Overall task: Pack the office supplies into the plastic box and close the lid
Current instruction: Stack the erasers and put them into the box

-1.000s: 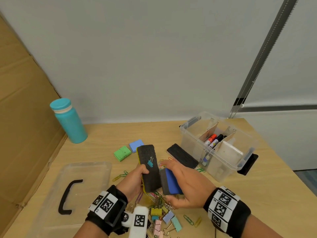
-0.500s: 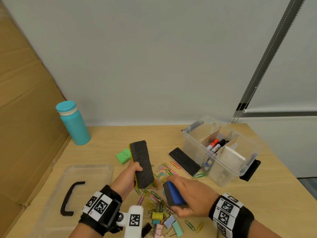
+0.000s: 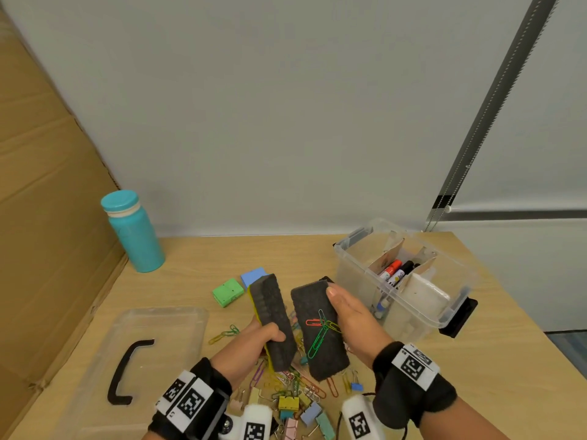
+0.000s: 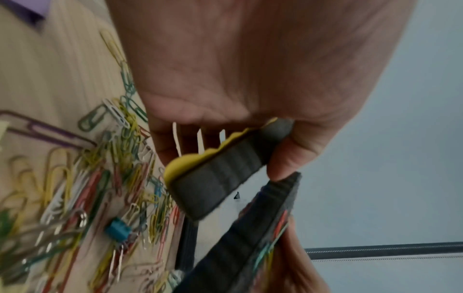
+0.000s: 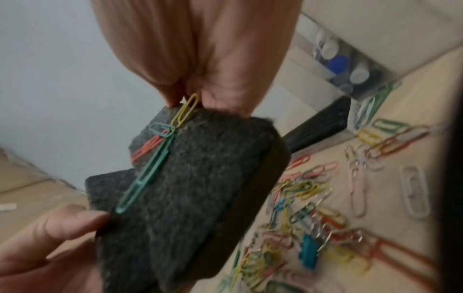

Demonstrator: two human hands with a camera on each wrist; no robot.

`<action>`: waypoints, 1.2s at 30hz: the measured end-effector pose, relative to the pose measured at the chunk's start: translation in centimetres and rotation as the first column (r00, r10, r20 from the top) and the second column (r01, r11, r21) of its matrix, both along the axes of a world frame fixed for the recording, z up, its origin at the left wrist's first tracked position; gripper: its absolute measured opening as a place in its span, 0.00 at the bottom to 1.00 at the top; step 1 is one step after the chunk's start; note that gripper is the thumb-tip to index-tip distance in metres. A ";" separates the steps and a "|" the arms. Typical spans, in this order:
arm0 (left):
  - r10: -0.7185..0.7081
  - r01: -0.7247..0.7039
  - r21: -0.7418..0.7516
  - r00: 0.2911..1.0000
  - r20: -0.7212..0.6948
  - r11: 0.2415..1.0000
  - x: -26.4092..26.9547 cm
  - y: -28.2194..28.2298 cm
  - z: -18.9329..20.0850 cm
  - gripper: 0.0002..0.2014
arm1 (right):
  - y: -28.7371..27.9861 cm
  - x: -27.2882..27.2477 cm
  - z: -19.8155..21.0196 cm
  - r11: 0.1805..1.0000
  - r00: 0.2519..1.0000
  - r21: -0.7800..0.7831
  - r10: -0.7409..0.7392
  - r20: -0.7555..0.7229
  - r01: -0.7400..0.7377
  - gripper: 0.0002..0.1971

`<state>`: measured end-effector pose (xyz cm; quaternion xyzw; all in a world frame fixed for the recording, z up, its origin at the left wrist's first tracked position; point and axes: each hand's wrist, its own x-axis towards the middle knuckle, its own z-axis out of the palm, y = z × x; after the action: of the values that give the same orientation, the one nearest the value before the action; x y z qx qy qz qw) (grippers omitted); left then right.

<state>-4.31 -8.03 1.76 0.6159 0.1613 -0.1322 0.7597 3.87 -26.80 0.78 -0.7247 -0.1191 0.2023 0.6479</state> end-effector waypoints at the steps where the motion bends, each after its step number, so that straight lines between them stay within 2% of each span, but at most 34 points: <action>1: 0.000 0.000 -0.040 1.000 0.003 0.999 -0.1 -0.4 0.1 0.34 | 0.4 -0.2 0.0 0.999 0.999 0.044 -0.009 -0.050 0.011 0.36; 5: -0.011 0.014 -0.126 1.000 0.025 0.992 -0.2 -1.5 0.3 0.33 | 2.3 -1.1 1.2 0.972 0.986 0.229 -0.015 -0.166 0.054 0.18; 9: -0.029 0.035 -0.127 0.998 0.049 0.991 -0.4 -1.4 0.4 0.24 | 3.4 -1.4 1.5 0.951 0.985 0.309 0.063 -0.158 -0.012 0.16; 12: 0.002 0.004 -0.178 0.999 0.034 0.984 -0.6 -1.1 -0.1 0.28 | 3.5 -1.3 1.3 0.968 0.988 0.252 0.048 -0.147 -0.009 0.16; 13: 0.016 -0.010 -0.189 1.000 0.027 0.982 -0.7 -1.1 -0.2 0.27 | 3.4 -1.3 1.2 0.976 0.991 0.214 0.053 -0.126 -0.025 0.16; 16: 0.043 -0.037 -0.223 0.999 0.021 0.974 -0.9 -1.2 -0.4 0.11 | 3.1 -1.5 1.0 0.993 0.989 -0.059 0.105 0.109 -0.099 0.16; 18: 0.055 -0.046 -0.260 0.998 0.028 0.964 -1.0 -1.3 -0.3 0.06 | 2.8 -1.7 1.1 0.976 0.959 -0.184 0.156 0.236 -0.113 0.18; 20: 0.067 -0.052 -0.303 0.997 0.040 0.952 -0.9 -1.2 0.0 0.09 | 2.4 -2.1 1.4 0.972 0.940 -0.210 0.163 0.298 -0.102 0.19; 22: 0.117 -0.090 -0.359 0.992 0.054 0.929 -0.6 -0.8 0.3 0.14 | 1.8 -2.8 1.4 0.979 0.922 -0.201 0.110 0.370 -0.036 0.17; 26: 0.129 -0.097 -0.401 0.990 0.055 0.911 -0.2 -0.1 0.7 0.17 | 1.1 -3.4 0.8 0.976 0.916 -0.213 0.044 0.399 0.045 0.05; 29: 0.139 -0.111 -0.388 0.989 0.046 0.915 -0.2 0.0 0.7 0.18 | 0.3 -3.1 -0.1 0.949 0.914 -0.305 0.056 0.401 0.076 0.03; 32: 0.142 -0.115 -0.386 0.989 0.042 0.915 -0.3 0.1 0.5 0.16 | -0.4 -3.1 -0.6 0.893 0.879 -0.435 0.109 0.463 0.119 0.03; 34: 0.138 -0.117 -0.367 0.990 0.032 0.923 -0.3 0.0 0.3 0.13 | -0.3 -3.5 0.0 0.920 0.868 -0.372 0.084 0.490 0.121 0.04; 36: 0.115 -0.099 -0.350 0.993 0.025 0.932 -0.3 -0.3 0.1 0.15 | 0.3 -3.7 0.7 0.956 0.871 -0.278 0.053 0.489 0.098 0.08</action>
<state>-4.63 -8.28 1.91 0.4651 0.1514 -0.1029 0.8661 0.14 -26.49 1.51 -0.8416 -0.2395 0.0194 0.4838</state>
